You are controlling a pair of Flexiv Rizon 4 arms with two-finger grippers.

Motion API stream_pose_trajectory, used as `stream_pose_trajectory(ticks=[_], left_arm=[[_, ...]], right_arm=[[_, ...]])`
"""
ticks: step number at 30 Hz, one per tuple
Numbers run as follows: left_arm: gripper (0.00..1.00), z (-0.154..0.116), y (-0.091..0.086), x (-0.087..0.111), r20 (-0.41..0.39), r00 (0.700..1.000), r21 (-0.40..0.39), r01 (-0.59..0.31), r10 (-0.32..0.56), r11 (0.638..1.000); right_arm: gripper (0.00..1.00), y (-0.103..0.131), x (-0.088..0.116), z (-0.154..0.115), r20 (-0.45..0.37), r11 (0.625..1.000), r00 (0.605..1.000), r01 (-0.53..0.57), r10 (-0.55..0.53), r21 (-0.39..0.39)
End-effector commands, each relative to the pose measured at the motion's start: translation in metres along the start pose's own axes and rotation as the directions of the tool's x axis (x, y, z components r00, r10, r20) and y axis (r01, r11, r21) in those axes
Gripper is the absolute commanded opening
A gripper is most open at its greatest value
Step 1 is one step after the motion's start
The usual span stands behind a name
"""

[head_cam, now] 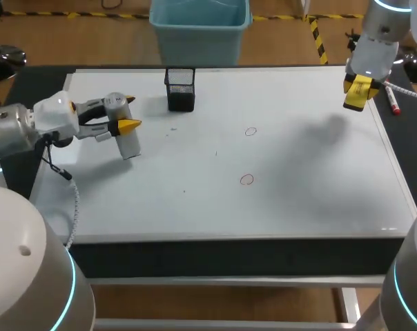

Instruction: Pick up the inspection probe, press it on each red-marked spot on the whiteboard one by one, put down the probe, pick up the eraser, and wipe off all the red marks.

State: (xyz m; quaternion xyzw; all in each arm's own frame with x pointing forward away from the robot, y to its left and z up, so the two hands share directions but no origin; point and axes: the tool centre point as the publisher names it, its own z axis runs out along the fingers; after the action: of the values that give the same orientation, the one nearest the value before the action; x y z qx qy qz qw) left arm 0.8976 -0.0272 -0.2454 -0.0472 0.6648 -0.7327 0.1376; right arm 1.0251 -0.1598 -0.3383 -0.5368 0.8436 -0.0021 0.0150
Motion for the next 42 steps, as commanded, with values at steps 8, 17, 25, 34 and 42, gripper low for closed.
stream_pose_trajectory(ticks=[8,17,25,34,42], left_arm=[[0.00,0.007,-0.005,-0.019,-0.019,1.000,0.002,0.014,-0.014,1.000],[0.00,0.007,-0.005,-0.019,-0.019,1.000,0.002,0.014,-0.014,1.000],[0.00,0.007,-0.005,-0.019,-0.019,1.000,0.002,0.014,-0.014,1.000],[0.00,0.007,-0.005,-0.019,-0.019,1.000,0.002,0.014,-0.014,1.000],[0.00,0.007,-0.005,-0.019,-0.019,1.000,0.002,0.014,-0.014,1.000]], right_arm=[[0.00,0.000,0.000,-0.001,-0.003,1.000,1.000,0.002,-0.002,0.001],[0.00,0.008,-0.011,-0.009,-0.004,0.998,0.998,0.064,-0.064,0.019],[0.00,0.078,-0.066,-0.020,0.027,0.963,0.963,0.266,-0.267,0.031],[0.00,0.141,-0.114,-0.012,0.088,0.930,0.926,0.368,-0.367,0.009],[0.00,0.182,-0.157,-0.002,0.133,0.881,0.874,0.474,-0.467,-0.020]])
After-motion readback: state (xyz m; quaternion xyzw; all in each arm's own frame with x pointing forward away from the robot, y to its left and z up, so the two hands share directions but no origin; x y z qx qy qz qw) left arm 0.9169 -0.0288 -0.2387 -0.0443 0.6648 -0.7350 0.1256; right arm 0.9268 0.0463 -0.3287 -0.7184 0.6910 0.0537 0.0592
